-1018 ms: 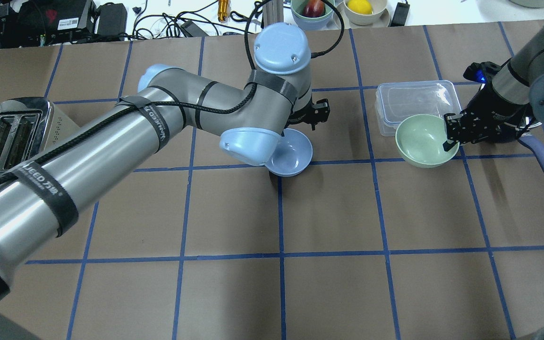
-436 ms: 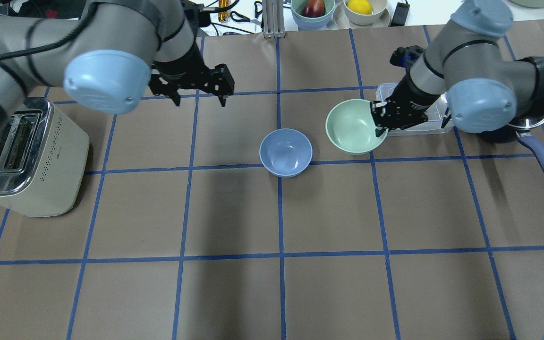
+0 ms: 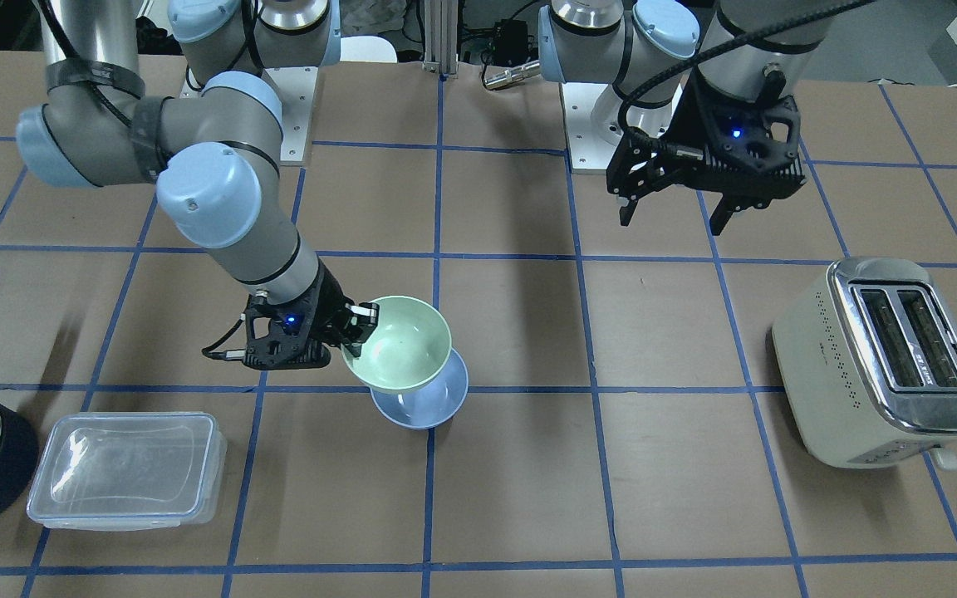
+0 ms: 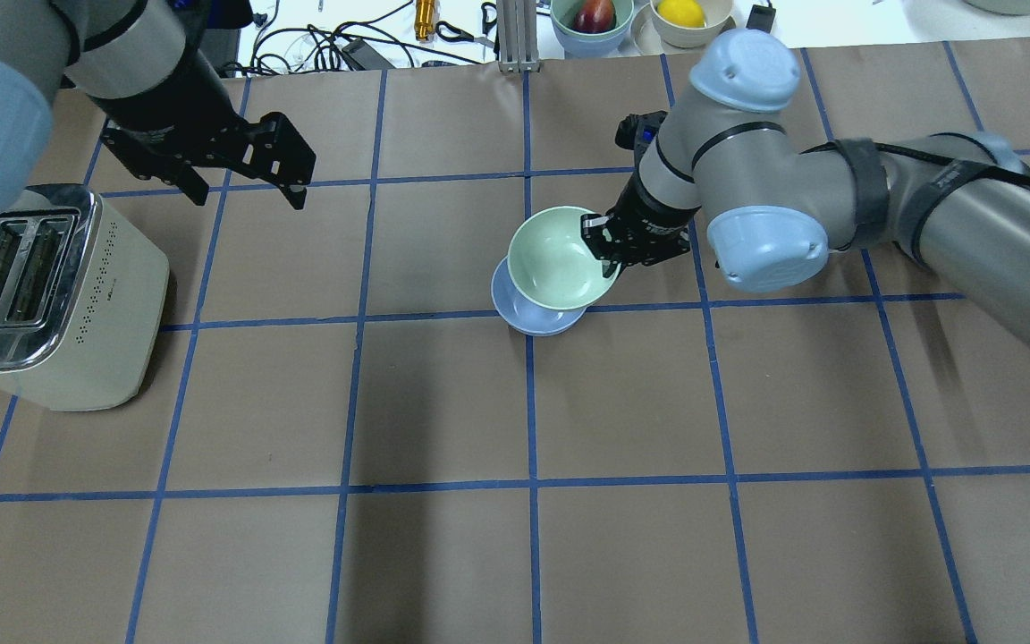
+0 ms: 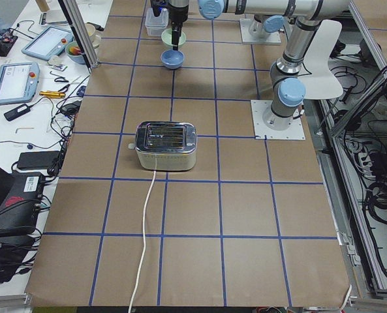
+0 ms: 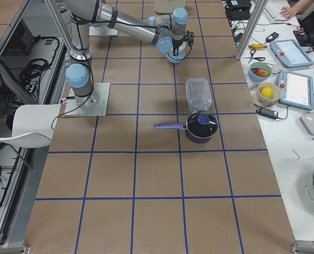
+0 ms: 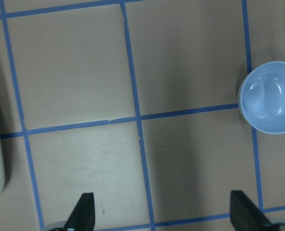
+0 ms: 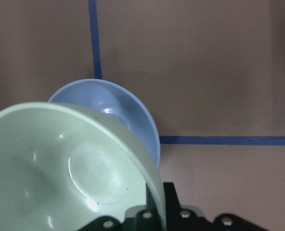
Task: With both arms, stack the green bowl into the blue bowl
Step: 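Carry the green bowl with the right gripper and lower it into the blue bowl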
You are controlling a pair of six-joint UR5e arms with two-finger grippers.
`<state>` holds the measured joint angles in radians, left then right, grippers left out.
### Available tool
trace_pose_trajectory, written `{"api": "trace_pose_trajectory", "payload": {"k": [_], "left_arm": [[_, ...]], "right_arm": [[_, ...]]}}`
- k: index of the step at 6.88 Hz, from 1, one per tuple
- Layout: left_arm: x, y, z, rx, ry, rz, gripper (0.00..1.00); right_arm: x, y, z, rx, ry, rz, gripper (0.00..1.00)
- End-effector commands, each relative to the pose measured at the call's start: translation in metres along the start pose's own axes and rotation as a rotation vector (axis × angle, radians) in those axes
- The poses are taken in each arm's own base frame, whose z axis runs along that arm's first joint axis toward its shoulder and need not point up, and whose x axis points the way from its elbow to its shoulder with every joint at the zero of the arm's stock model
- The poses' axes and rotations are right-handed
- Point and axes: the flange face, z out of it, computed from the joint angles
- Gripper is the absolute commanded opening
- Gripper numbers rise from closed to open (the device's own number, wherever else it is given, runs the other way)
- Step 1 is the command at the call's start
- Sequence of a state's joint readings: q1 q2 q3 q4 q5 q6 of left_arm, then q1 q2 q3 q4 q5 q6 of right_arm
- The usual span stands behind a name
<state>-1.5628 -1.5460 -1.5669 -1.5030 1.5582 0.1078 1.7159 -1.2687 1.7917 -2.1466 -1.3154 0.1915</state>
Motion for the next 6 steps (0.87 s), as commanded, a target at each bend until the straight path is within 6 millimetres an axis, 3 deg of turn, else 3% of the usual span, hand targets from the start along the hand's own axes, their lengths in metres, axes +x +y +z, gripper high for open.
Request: {"api": "trace_pose_trajectory", "payload": {"k": [1,3,5,6], "left_arm": [[-0.008,-0.009,0.007,0.090,-0.012,-0.007,1.00],[-0.012,-0.001,0.018,0.078,-0.014,-0.008,1.00],[-0.024,-0.008,-0.004,0.004,0.025,-0.063,1.00],[-0.029,-0.010,-0.019,-0.048,0.025,-0.073,1.00]], "right_arm": [[-0.014,-0.003,0.029,0.004,-0.008,-0.017,0.00],[-0.011,-0.006,0.031,0.006,-0.007,-0.008,0.00],[-0.011,-0.008,0.029,0.040,-0.008,-0.006,0.99],[-0.011,-0.012,0.021,0.076,-0.007,-0.007,1.00]]}}
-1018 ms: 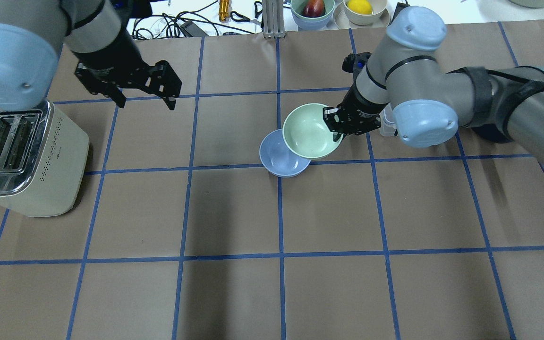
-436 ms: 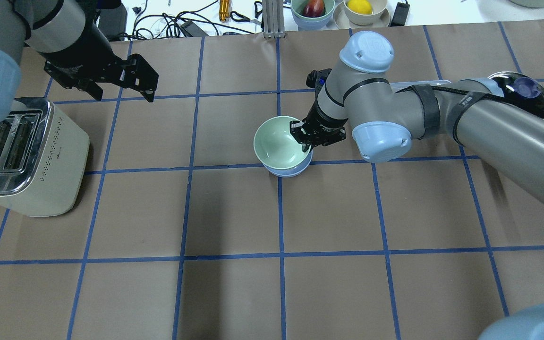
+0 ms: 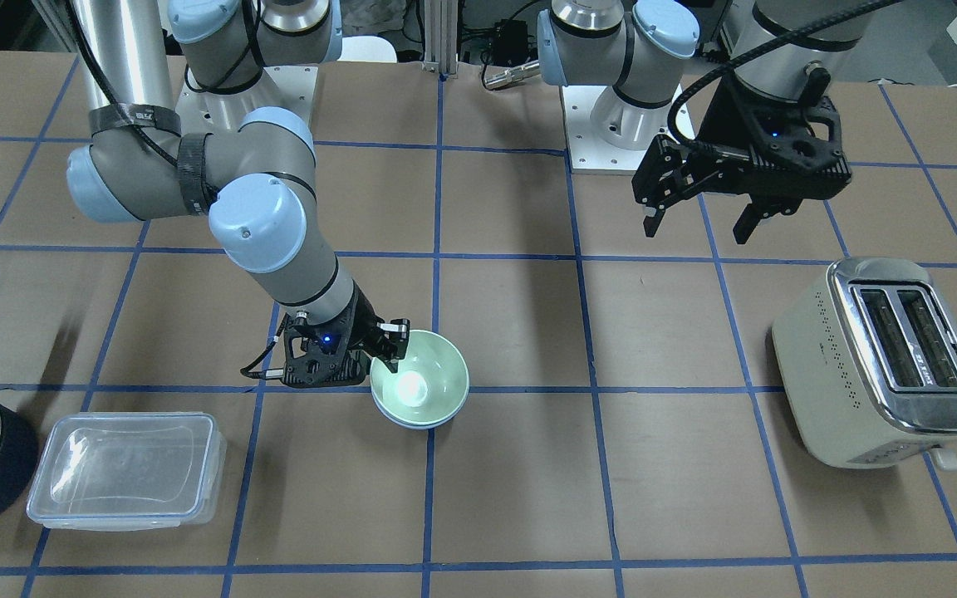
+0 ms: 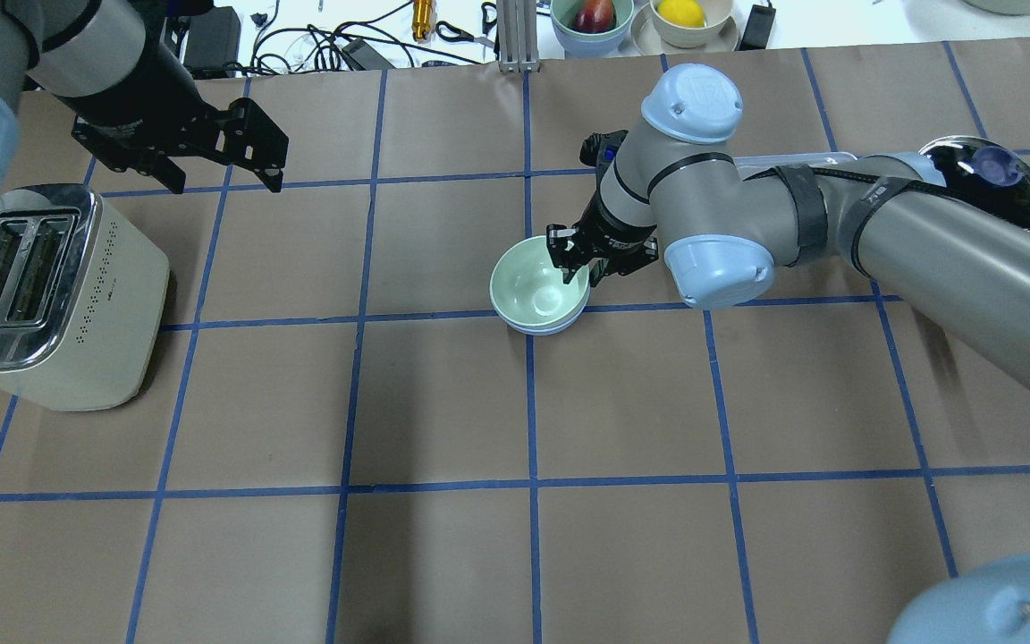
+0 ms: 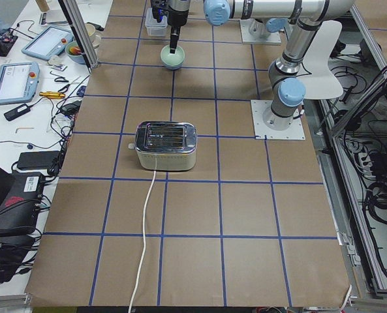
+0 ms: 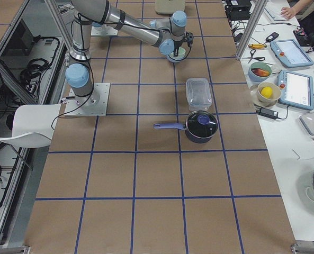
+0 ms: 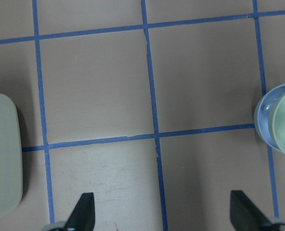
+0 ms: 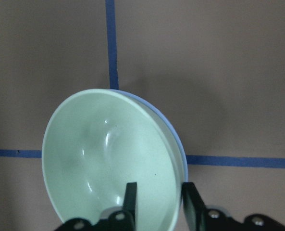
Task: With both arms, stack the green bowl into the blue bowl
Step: 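Open the right gripper and raise it away from the stacked bowls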
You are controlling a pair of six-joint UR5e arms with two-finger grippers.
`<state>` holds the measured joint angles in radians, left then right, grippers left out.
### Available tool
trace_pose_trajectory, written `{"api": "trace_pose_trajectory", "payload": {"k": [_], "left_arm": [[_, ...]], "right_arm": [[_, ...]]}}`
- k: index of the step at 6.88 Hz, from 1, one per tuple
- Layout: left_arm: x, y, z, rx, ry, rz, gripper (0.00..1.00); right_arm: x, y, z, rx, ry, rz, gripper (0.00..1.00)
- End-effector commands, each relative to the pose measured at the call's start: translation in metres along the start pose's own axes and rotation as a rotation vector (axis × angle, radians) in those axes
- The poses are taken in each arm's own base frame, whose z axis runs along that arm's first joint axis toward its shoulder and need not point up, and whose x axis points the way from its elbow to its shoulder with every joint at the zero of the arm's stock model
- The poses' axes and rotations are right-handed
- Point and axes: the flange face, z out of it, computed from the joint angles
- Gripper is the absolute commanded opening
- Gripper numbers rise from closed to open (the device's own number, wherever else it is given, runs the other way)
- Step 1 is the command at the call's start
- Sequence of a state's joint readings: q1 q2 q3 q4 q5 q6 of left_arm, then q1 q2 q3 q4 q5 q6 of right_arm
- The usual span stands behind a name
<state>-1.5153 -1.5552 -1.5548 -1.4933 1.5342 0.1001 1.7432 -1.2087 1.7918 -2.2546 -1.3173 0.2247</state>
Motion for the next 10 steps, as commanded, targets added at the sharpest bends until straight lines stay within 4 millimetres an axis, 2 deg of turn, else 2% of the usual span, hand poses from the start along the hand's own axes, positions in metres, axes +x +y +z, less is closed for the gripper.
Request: {"api": "trace_pose_trajectory", "payload": {"k": [1,2,4,5,6,7,10], "left_arm": [[-0.006,-0.008,-0.011,-0.078,0.017,-0.025,1.00],[-0.007,-0.011,-0.015,-0.072,0.003,-0.023,1.00],[-0.006,-0.010,-0.018,-0.068,0.001,-0.021,1.00],[-0.006,-0.011,-0.017,-0.069,0.001,-0.021,1.00],[-0.006,-0.010,-0.020,-0.061,0.001,-0.021,1.00],[-0.006,-0.010,-0.018,-0.064,0.001,-0.021,1.00],[-0.004,-0.007,-0.016,-0.068,0.000,-0.018,1.00]], "right_arm": [[0.010,-0.020,-0.040,0.092,0.008,0.019,1.00],[0.030,-0.033,-0.087,0.052,0.058,0.068,1.00],[0.069,-0.032,-0.175,-0.011,0.236,0.165,1.00],[0.079,-0.013,-0.193,-0.063,0.279,0.191,1.00],[0.070,0.011,-0.230,-0.040,0.280,0.188,1.00],[0.065,0.028,-0.251,-0.010,0.285,0.176,1.00],[0.062,0.039,-0.258,-0.026,0.290,0.176,1.00]]}}
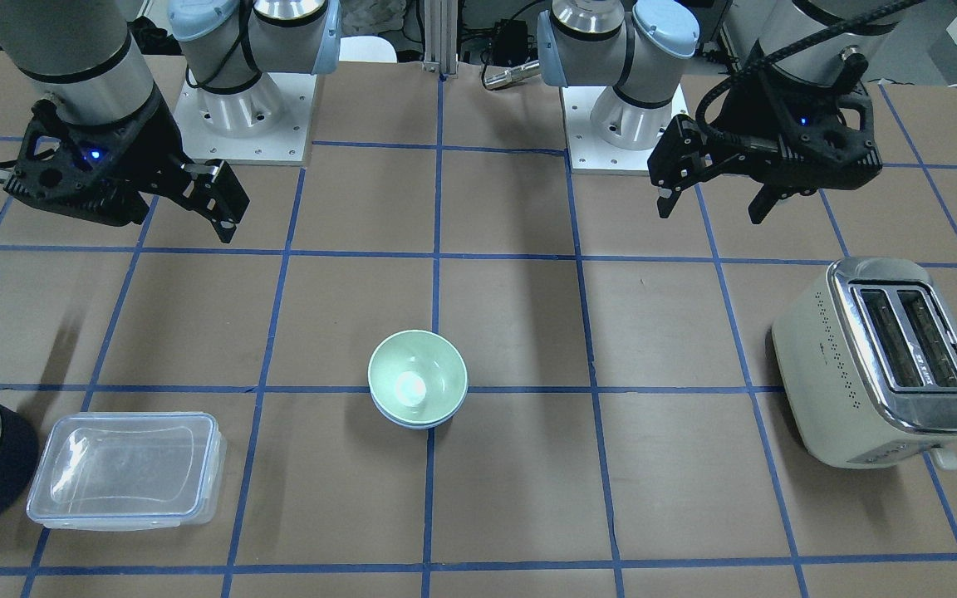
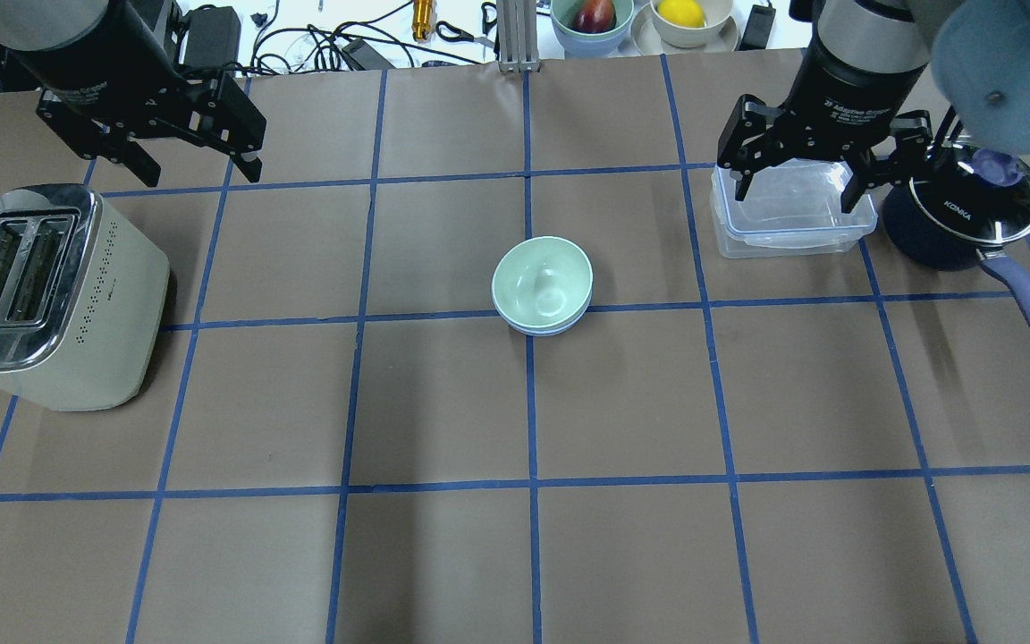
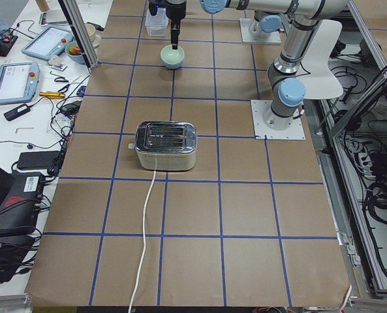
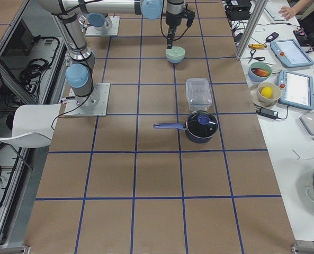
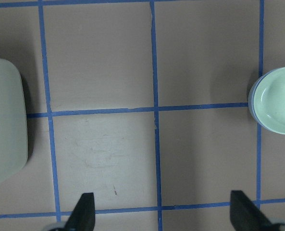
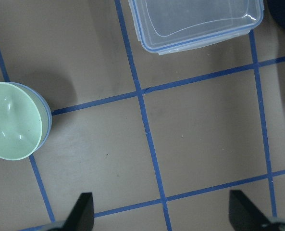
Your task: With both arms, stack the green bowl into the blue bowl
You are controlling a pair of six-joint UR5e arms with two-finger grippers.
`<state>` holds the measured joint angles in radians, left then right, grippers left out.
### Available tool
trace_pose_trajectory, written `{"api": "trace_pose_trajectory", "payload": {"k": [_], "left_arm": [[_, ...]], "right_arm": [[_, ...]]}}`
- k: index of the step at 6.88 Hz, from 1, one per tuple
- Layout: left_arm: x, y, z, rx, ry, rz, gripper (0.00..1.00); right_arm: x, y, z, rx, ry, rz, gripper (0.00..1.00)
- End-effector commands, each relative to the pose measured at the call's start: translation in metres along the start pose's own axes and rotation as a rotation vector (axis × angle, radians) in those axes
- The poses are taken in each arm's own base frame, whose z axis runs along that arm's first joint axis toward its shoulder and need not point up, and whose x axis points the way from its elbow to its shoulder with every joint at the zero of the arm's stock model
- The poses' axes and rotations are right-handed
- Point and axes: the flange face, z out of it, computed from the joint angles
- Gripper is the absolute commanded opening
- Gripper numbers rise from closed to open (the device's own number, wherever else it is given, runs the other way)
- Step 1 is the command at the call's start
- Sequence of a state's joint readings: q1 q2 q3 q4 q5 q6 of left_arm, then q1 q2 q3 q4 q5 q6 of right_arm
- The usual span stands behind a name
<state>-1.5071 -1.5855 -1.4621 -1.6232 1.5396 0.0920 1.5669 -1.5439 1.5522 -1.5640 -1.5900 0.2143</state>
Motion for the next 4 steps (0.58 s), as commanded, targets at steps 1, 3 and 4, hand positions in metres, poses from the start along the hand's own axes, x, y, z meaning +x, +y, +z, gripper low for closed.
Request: {"api": "trace_pose_trajectory", "payload": {"k": [1,3,4], "left_arm": [[0.0005,0.0016,-0.0006,0.001,-0.001,0.001,1.00],[0.0006,0.0022,-0.0014,0.003,-0.001,0.001,1.00],[0.0006,0.0022,-0.0014,0.003,-0.001,0.001,1.00]], "right_arm": [[0.0012,0.0063,-0.0057,0.006,-0.001,0.000,1.00],[0.0006,0.0065,-0.0057,0.005,-0.006,0.000,1.00],[0.0007,0.0064,-0.0057,0.005,-0.005,0.001,1.00]]}}
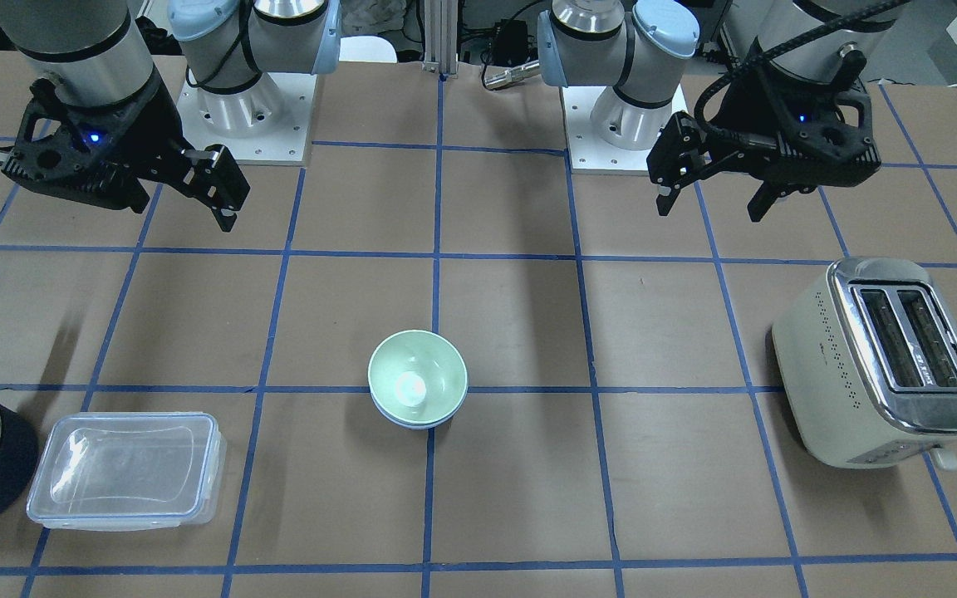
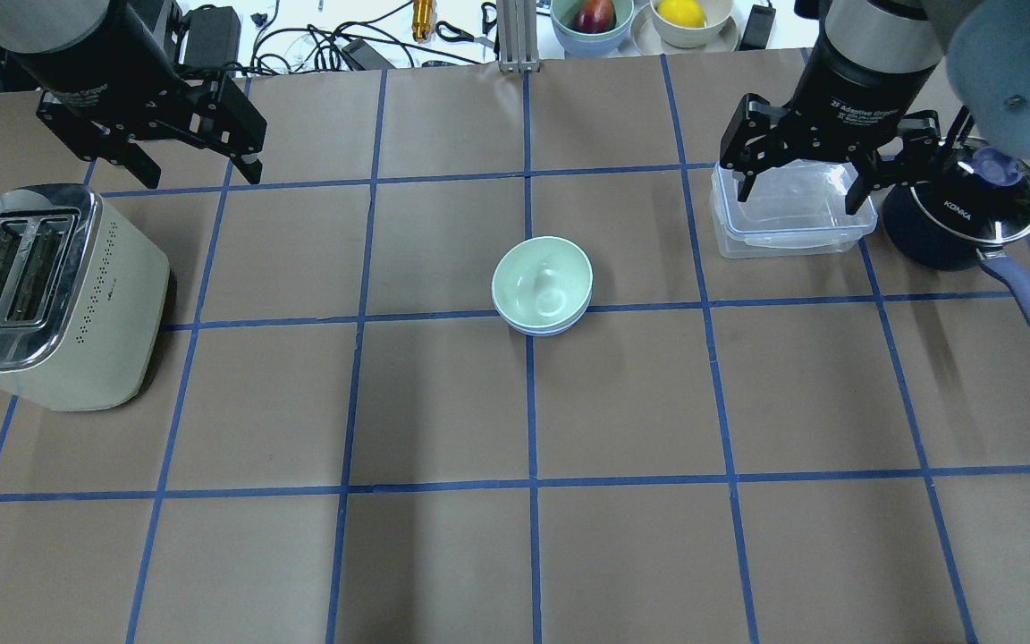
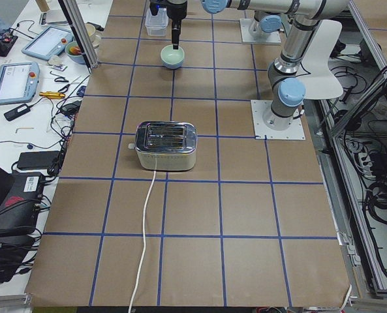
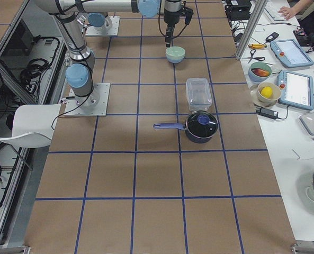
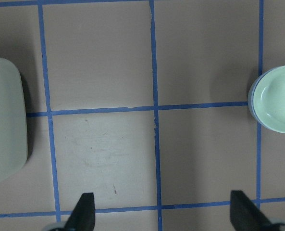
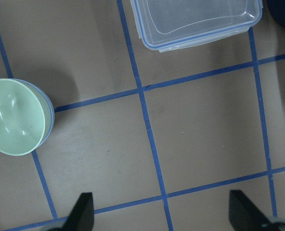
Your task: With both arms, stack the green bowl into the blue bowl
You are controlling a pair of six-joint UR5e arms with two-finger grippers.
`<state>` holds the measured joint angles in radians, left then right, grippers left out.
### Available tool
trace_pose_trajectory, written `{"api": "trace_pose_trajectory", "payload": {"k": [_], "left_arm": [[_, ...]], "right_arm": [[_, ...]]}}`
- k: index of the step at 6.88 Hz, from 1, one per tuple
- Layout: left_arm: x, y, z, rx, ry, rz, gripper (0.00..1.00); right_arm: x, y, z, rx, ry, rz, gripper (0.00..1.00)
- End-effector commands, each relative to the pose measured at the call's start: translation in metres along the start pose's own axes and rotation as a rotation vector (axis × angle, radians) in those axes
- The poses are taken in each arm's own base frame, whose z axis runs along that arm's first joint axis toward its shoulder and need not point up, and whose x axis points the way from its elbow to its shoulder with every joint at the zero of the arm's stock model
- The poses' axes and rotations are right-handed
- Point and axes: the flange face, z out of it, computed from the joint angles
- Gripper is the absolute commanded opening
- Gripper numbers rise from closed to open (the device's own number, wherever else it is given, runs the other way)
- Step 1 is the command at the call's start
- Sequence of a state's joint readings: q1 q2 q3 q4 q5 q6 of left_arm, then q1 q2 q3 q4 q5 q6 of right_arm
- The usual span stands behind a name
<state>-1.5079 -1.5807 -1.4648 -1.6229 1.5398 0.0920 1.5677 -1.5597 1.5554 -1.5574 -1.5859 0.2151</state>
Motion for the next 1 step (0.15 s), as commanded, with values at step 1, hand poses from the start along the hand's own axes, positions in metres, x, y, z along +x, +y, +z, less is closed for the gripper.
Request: {"api": "trace_pose_trajectory", "payload": {"k": [1], "left_arm": [[0.0008,0.0004,-0.0003,0.000,0.000,0.002,1.00]], "right_arm": [[0.0006,0.0000,0.0007,-0.002,-0.001,0.003,1.00]]}}
